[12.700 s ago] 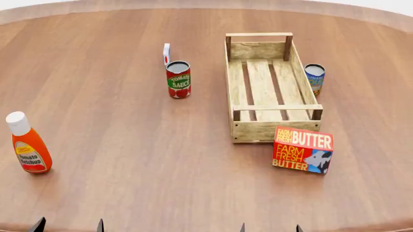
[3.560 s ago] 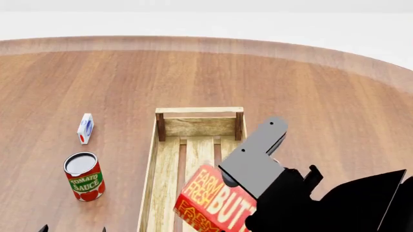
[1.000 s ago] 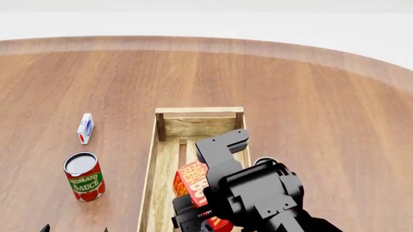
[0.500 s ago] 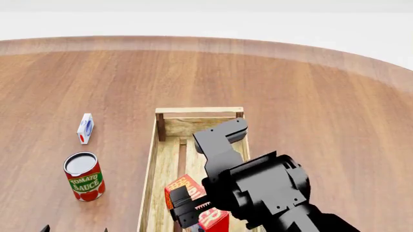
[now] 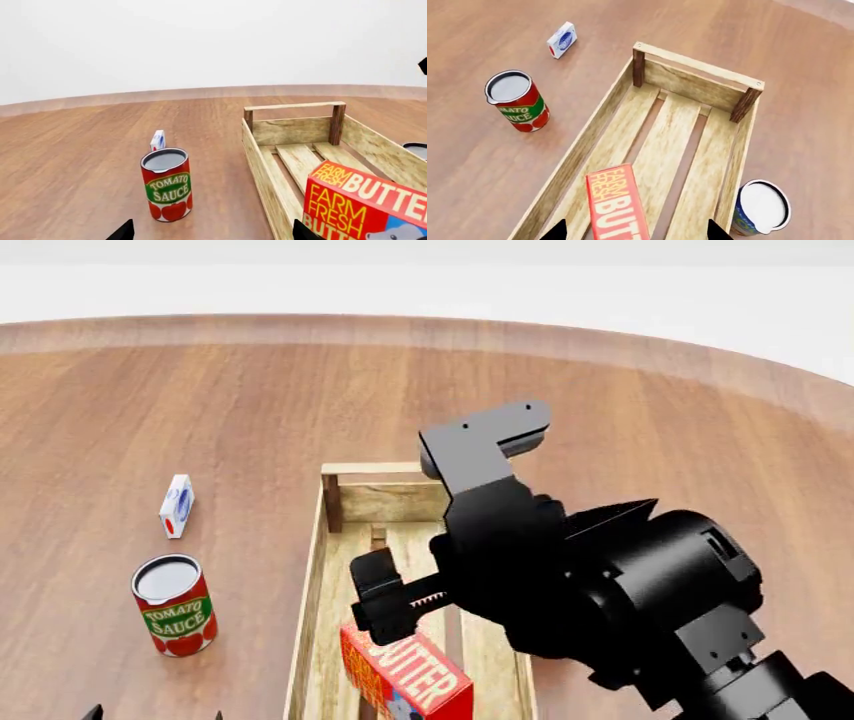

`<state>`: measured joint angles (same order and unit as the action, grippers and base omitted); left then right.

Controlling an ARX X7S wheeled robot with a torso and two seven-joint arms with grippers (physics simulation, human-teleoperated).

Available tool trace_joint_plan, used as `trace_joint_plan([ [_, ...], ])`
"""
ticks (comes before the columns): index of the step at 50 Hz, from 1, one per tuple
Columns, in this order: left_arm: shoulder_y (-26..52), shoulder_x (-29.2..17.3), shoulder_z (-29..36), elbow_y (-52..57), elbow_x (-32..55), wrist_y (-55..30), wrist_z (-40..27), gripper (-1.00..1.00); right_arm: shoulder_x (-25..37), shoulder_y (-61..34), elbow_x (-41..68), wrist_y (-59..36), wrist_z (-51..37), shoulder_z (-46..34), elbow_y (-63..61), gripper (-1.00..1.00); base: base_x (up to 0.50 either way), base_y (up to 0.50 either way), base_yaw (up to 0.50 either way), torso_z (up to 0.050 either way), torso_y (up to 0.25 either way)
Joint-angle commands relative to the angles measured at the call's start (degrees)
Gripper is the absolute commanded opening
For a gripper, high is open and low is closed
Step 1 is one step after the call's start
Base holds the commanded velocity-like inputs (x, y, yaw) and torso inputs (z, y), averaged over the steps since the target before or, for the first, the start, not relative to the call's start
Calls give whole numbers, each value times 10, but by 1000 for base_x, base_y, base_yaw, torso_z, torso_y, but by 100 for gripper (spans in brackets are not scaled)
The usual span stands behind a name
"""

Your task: Pick up the butter and put it in the tray.

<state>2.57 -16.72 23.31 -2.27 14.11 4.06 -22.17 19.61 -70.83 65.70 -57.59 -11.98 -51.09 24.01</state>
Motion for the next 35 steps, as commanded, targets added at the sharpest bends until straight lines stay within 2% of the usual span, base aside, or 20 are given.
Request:
trace_joint_plan([
  [1,0,-1,1,2,1,0,-2,100,43,52,-12,100,-67,59,-87,100,0,0,0,0,0],
  [2,0,-1,1,1,1,1,-2,100,49,61,-7,109,-77,70,-101,100,0,0,0,0,0],
  [3,0,-2,2,1,1,1,-2,100,67,90,-52,169,-124,79,-150,100,0,0,0,0,0],
  [11,-1,-2,3,1,1,3,-3,100,127,234,-97,318,-193,130,-312,100,0,0,0,0,0],
  [24,-2,-4,5,3,3,5,-5,100,181,346,-128,391,-240,143,-435,100,0,0,0,0,0],
  [31,-3,-6,5,7,4,4,-6,100,205,413,-187,443,-277,146,-502,100,0,0,0,0,0],
  [35,-3,-6,5,7,4,5,-6,100,215,449,-257,471,-304,134,-532,100,0,0,0,0,0],
])
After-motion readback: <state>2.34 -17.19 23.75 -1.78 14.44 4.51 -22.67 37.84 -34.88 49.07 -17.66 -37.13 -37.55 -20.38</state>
